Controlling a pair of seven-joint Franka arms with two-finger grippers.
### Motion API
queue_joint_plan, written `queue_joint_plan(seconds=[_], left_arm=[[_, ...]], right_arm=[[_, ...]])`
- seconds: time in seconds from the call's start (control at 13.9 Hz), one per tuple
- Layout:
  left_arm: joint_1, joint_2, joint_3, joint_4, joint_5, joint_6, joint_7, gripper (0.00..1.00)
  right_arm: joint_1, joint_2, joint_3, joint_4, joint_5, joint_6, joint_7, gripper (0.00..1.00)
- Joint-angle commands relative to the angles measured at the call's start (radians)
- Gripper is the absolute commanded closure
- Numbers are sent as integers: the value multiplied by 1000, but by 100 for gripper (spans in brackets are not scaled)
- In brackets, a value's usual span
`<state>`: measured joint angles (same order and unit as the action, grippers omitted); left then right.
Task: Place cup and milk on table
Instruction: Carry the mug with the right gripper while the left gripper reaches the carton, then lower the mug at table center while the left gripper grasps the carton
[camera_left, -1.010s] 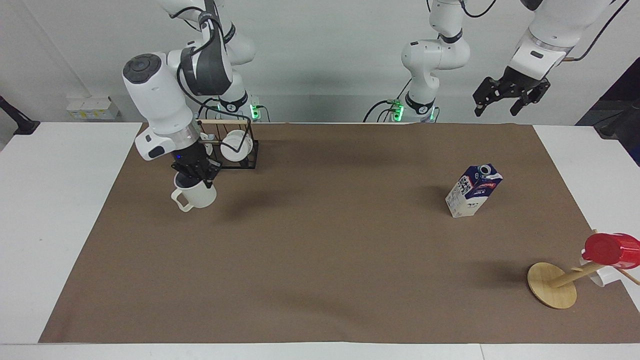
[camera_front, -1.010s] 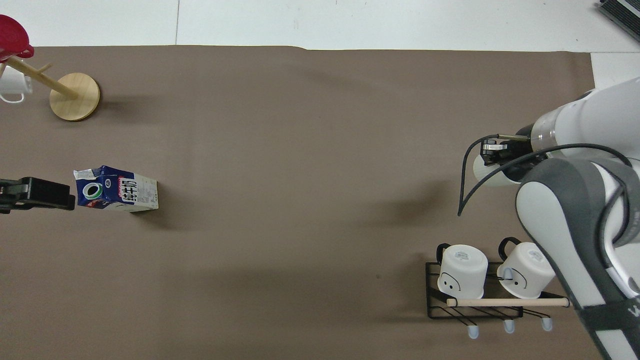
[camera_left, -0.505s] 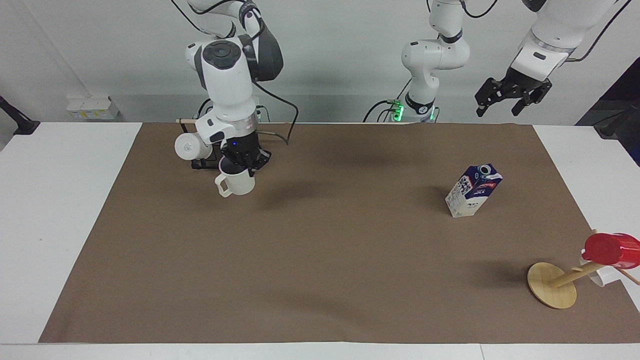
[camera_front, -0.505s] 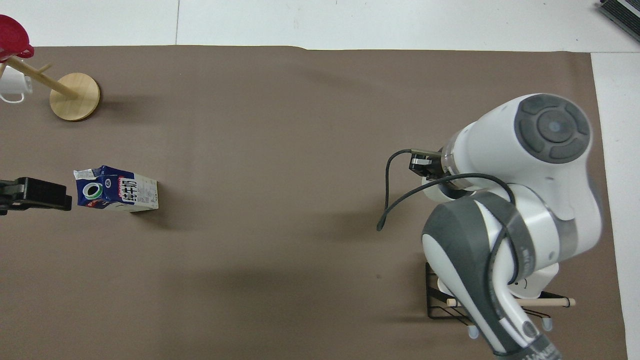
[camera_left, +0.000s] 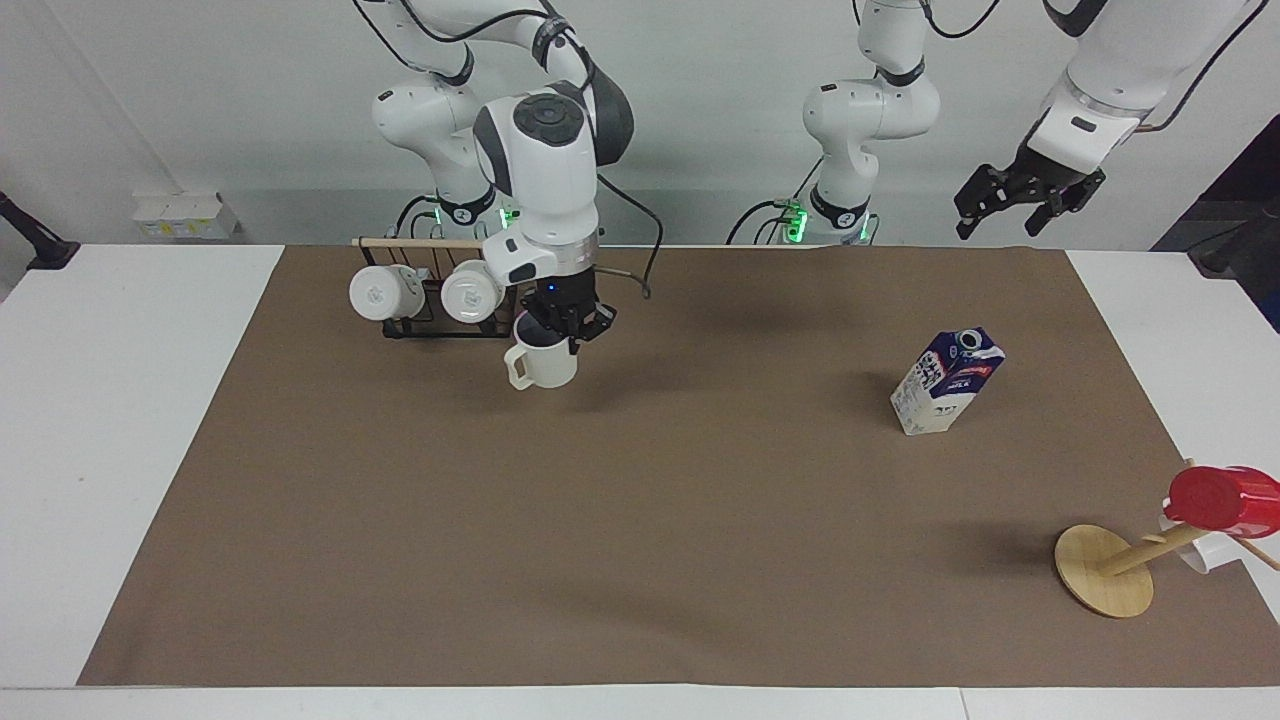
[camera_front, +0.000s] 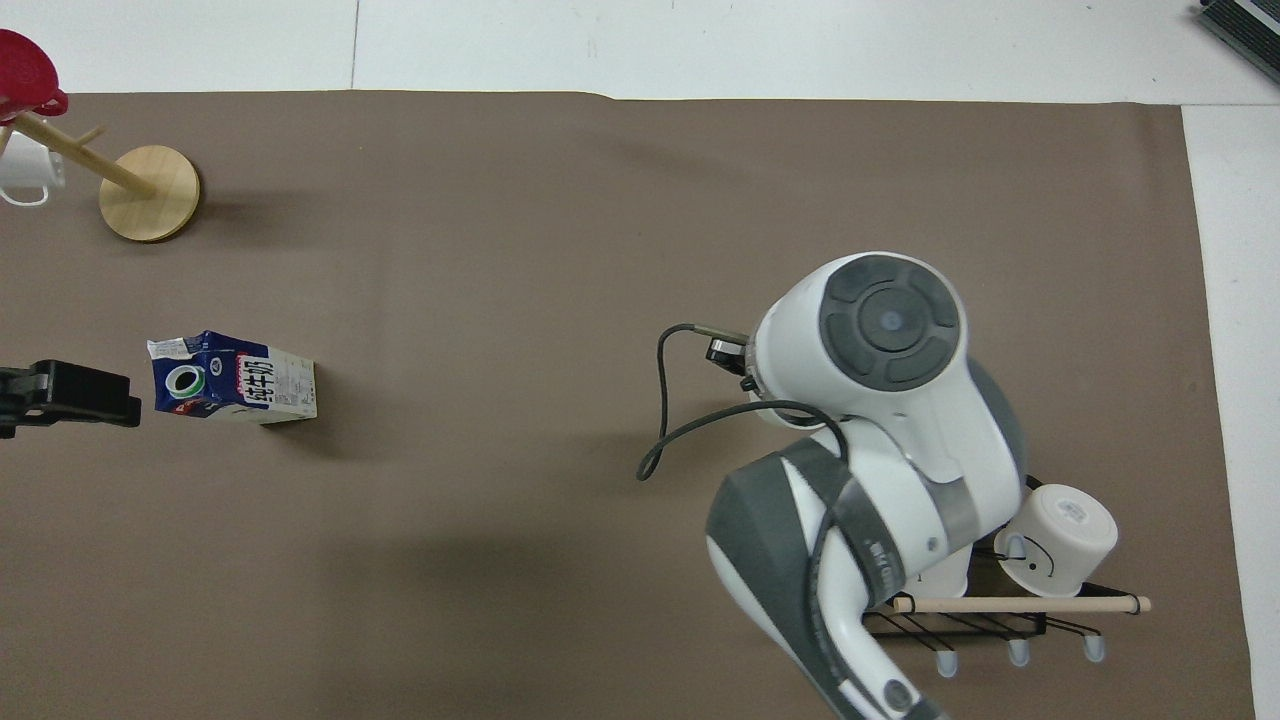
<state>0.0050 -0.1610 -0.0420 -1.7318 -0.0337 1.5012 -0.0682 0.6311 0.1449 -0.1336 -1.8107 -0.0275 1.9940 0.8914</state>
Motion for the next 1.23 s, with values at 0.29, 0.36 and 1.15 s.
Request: queue_joint_plan(seconds=[0.29,0.36,1.15], left_arm=[[13,-104,-4,-304,21,307,46,0],[13,-104,-3,-322,23,341,76,0],[52,-57,-1,-489,24,606,172,0]], right_arm=[[131,148,-1,68,-23,121,245,100],[139,177,0,83,-25,138,291,100],[188,254,-1,85,-89,218,373,100]])
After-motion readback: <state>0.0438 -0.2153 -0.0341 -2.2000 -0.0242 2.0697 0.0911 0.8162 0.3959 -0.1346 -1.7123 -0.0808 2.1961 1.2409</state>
